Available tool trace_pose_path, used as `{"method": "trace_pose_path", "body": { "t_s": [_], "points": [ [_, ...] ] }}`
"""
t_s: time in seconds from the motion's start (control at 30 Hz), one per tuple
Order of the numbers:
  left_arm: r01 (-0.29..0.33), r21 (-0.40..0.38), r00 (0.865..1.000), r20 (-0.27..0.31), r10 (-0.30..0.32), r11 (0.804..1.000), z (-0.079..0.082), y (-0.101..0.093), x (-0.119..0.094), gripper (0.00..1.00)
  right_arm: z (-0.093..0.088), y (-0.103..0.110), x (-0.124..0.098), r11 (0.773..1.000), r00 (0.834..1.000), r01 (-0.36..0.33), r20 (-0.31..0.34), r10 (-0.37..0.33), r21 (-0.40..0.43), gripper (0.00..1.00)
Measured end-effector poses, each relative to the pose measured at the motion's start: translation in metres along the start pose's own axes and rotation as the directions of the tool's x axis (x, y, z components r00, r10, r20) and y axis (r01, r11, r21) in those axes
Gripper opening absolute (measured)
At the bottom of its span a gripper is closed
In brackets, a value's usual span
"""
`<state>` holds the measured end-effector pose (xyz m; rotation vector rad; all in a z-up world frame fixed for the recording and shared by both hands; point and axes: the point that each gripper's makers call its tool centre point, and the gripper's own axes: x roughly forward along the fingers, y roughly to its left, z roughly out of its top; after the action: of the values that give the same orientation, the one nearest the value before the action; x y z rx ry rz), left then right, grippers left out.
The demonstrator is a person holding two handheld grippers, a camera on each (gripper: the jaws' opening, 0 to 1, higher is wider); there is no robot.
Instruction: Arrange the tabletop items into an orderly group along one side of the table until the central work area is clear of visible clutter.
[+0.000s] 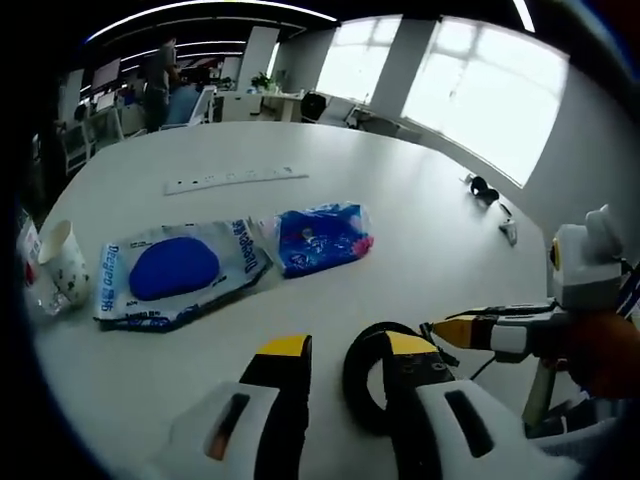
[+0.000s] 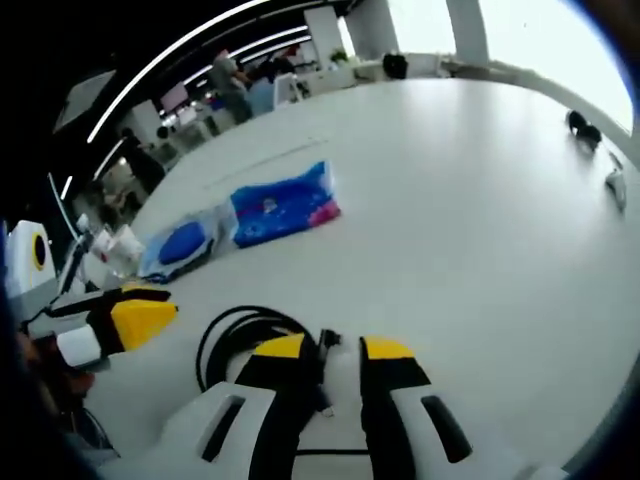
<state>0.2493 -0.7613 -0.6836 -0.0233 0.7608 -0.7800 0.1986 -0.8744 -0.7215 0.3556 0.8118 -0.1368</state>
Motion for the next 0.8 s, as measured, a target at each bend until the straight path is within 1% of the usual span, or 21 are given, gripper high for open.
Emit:
{"method": "trace_pose_path", "body": {
  "t_s": [0.17,0.33,0.47,0.63,0.8],
  "points": [
    [0.017,0.006,1.0,-0.013,-0.017,1.0,-0.006,-0.007,0.002,0.29,-0.002,0.001,-0.002,1.0,1.0,-0.003,0.001,0.003,0.004,0.17],
    [0.026,0.017,1.0,-0.019,-0.025,1.0,-0.008,-0.011,0.001,0.29,-0.004,0.004,-0.003,1.0,1.0,-0.008,0.0,0.008,0.004,0.17],
    [0.03,0.022,0.999,-0.027,-0.029,0.999,-0.013,-0.015,0.002,0.29,-0.01,0.007,-0.003,1.0,1.0,-0.014,-0.009,0.014,0.003,0.17],
    [0.036,0.031,0.998,-0.055,-0.034,0.999,-0.023,-0.015,0.005,0.29,-0.017,0.012,-0.001,1.0,1.0,-0.021,-0.022,0.021,0.003,0.17],
    [0.041,0.039,0.997,-0.067,-0.038,0.998,-0.028,-0.017,0.006,0.29,-0.018,0.016,0.002,1.0,0.999,-0.025,-0.036,0.025,-0.016,0.17]
  ]
}}
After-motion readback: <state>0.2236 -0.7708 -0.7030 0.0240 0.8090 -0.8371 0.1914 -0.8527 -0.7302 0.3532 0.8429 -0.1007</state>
